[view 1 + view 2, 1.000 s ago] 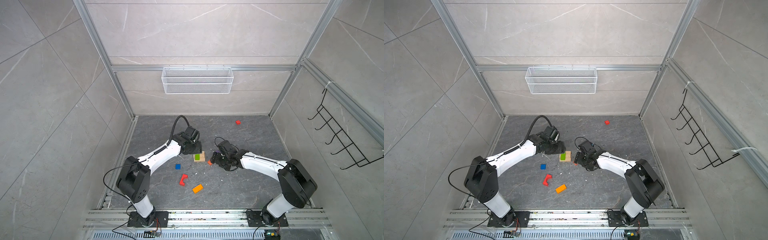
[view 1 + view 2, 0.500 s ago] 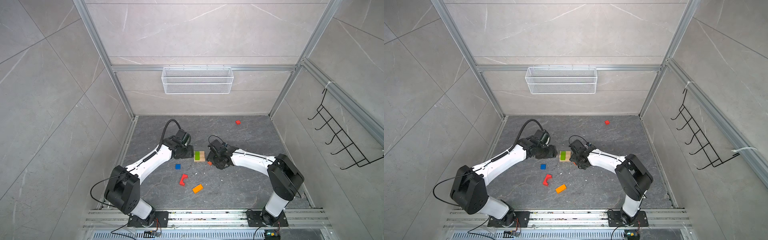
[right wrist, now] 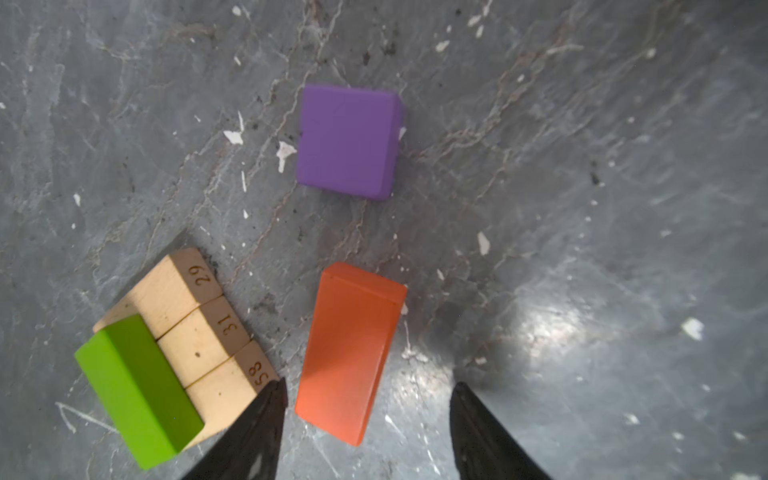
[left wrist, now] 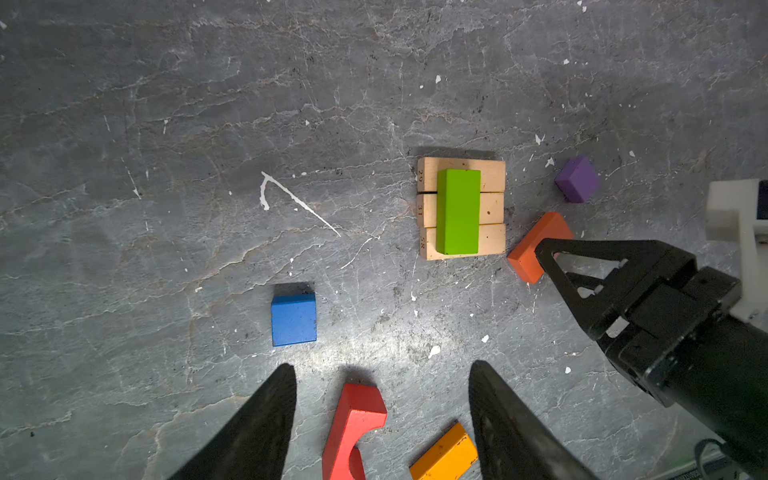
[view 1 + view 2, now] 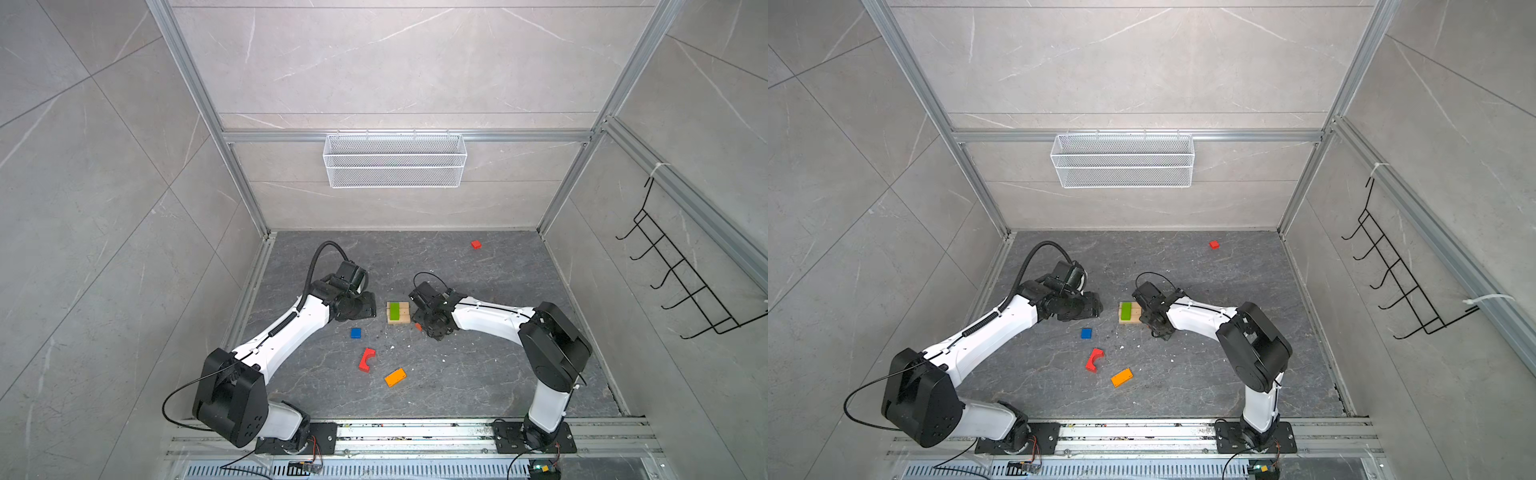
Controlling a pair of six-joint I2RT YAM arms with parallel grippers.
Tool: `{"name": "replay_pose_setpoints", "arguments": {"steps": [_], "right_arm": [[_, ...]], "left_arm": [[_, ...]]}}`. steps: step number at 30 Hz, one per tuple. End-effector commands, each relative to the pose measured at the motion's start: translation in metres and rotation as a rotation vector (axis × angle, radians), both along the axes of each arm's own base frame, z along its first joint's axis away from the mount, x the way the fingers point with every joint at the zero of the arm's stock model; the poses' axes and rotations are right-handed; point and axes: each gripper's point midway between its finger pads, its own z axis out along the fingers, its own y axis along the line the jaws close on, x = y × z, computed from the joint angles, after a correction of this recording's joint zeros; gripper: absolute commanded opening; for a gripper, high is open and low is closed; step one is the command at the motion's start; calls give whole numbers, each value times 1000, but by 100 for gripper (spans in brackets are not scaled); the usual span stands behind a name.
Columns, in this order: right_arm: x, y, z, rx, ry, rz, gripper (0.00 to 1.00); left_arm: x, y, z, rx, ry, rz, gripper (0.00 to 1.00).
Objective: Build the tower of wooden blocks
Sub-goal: 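Lower the right gripper and close it on the orange block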
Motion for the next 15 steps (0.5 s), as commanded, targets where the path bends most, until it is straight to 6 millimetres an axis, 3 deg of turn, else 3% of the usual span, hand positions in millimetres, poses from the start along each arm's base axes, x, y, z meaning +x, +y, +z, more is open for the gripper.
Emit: {"name": "replay_pose_setpoints", "arguments": {"steps": [1, 7, 15], "right_arm": [[5, -1, -2, -33, 1, -20, 50], [6, -2, -6, -53, 9, -22, 45], [8, -6, -9, -102, 20, 4, 30]], "left_arm": [[-5, 2, 5, -4, -8, -21, 68], [-6, 4, 6, -2, -13, -19, 68], [-6, 6, 6, 1, -16, -13, 68]]}}
